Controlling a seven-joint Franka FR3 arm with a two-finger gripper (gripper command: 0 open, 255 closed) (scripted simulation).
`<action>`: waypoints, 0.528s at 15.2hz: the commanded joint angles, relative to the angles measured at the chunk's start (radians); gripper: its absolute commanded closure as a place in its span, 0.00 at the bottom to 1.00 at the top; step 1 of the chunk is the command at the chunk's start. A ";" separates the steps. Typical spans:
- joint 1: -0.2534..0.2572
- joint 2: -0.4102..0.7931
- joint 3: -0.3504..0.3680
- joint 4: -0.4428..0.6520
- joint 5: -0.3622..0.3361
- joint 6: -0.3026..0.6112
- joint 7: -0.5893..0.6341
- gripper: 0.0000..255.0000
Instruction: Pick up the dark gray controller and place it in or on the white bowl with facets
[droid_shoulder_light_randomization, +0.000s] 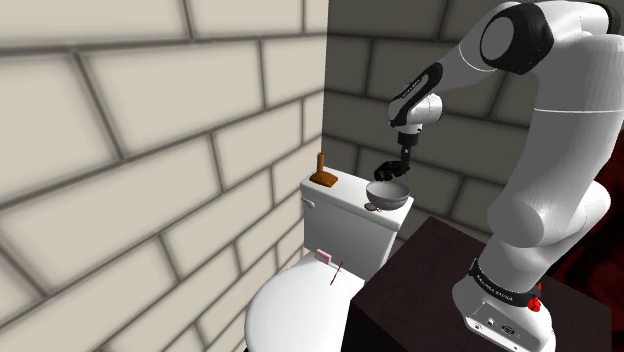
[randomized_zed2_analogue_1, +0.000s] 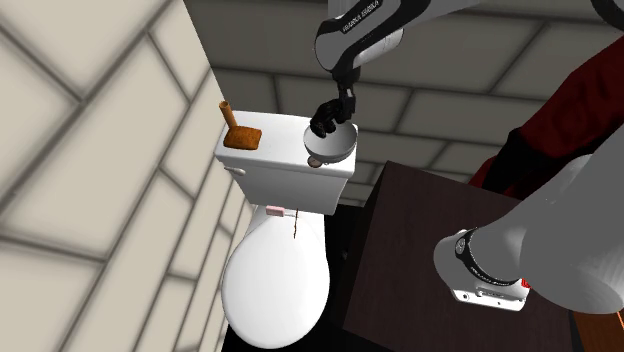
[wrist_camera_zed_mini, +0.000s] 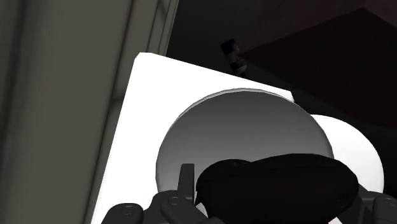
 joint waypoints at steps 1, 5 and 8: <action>-0.006 0.000 -0.003 -0.022 0.001 0.022 -0.011 1.00; -0.010 0.043 0.003 -0.027 0.015 0.069 -0.020 1.00; -0.014 0.076 0.008 -0.029 0.027 0.104 -0.026 1.00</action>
